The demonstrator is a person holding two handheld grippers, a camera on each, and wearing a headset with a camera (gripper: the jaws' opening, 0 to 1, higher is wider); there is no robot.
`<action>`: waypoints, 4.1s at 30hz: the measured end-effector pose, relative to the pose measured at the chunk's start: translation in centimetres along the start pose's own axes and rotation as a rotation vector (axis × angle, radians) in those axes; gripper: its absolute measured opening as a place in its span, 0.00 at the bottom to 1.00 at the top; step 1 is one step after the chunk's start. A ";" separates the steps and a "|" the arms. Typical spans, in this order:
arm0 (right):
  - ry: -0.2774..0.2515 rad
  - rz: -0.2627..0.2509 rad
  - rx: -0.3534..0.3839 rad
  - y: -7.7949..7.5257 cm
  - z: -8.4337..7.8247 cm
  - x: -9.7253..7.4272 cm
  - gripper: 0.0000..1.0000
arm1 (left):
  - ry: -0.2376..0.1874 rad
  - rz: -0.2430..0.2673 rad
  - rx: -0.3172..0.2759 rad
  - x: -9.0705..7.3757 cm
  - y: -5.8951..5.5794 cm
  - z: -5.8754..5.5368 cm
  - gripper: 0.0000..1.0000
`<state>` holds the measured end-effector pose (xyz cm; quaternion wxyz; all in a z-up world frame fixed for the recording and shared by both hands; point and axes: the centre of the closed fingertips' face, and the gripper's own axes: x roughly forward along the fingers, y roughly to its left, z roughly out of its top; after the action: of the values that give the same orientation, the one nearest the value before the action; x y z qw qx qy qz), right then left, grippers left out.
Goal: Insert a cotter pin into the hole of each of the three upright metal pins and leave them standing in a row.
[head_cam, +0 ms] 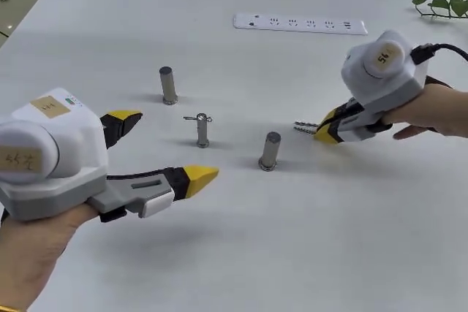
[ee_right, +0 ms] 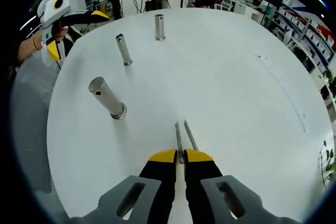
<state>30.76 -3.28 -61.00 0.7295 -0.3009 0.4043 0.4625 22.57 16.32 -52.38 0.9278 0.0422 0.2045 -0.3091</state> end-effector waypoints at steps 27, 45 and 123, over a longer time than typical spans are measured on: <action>-0.096 -0.023 -0.053 1.1 2.0 -1.4 0.00 | 0.041 -0.105 0.020 0.2 -1.7 0.3 0.62; -0.245 -0.020 -0.210 3.6 5.5 -3.7 0.00 | 0.091 -0.244 -0.056 1.5 -4.3 1.1 0.36; -0.330 0.187 -0.247 14.5 7.4 -5.2 0.04 | 0.058 -0.469 0.028 1.2 -10.3 0.9 0.00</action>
<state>18.44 6.16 -53.80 0.6973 -0.2695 0.2457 0.6170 17.72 7.16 -51.56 0.8237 0.0153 0.2312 -0.5175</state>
